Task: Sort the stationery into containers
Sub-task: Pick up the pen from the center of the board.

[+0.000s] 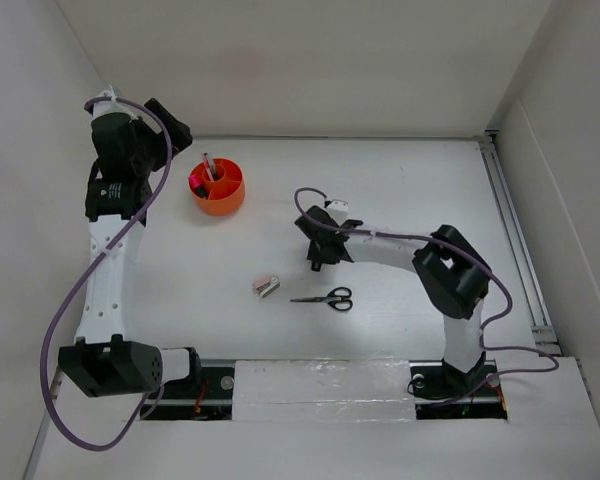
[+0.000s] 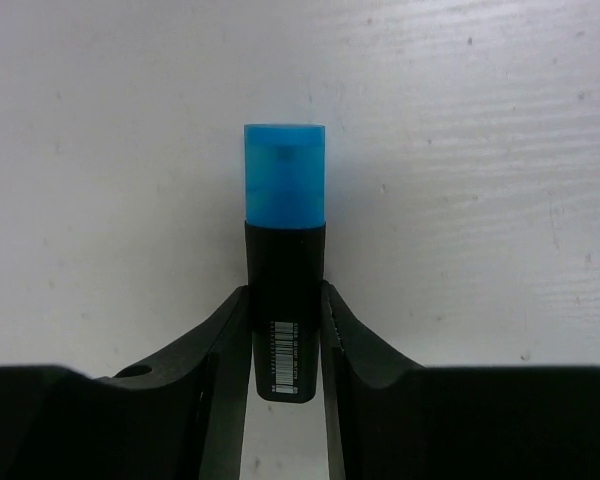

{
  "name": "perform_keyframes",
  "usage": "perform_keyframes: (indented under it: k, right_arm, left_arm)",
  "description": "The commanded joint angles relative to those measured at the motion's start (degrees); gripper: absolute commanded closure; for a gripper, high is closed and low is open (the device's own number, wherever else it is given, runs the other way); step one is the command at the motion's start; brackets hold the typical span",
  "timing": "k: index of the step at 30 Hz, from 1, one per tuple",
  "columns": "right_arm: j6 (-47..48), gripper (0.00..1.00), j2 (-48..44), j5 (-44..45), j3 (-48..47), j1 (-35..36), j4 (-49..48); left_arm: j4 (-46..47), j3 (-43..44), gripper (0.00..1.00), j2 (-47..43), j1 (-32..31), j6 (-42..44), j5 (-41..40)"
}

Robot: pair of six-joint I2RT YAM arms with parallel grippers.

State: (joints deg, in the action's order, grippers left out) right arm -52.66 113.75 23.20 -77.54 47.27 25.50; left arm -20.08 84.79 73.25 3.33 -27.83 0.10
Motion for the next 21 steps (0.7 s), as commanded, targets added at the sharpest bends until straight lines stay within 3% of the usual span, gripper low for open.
perform_keyframes:
  k: [1, 4, 8, 13, 21]
  right_arm:
    - [7.1, 1.0, -6.9, -3.4, 6.5, 1.3, -11.4]
    - [16.4, 1.0, -15.0, -2.9, 11.5, 2.1, -18.6]
    - [26.5, 1.0, -21.6, -4.6, 14.3, 4.0, -24.3]
    - [35.6, 1.0, -26.1, -6.7, 14.6, 5.1, -30.4]
    - [37.4, 1.0, -18.4, -5.3, 4.7, 6.3, -30.4]
  left_arm:
    - [5.1, -2.2, 0.0, 0.0, 0.1, 0.3, 15.0]
    - [9.2, -6.6, 0.0, 1.4, 0.1, -1.7, 29.5]
    - [14.1, -13.9, 0.0, 2.0, 0.1, -3.7, 42.2]
    - [20.0, -24.7, 0.0, 0.8, 0.1, -4.9, 51.1]
    - [24.8, -29.7, 0.0, -0.3, 0.1, -5.6, 58.9]
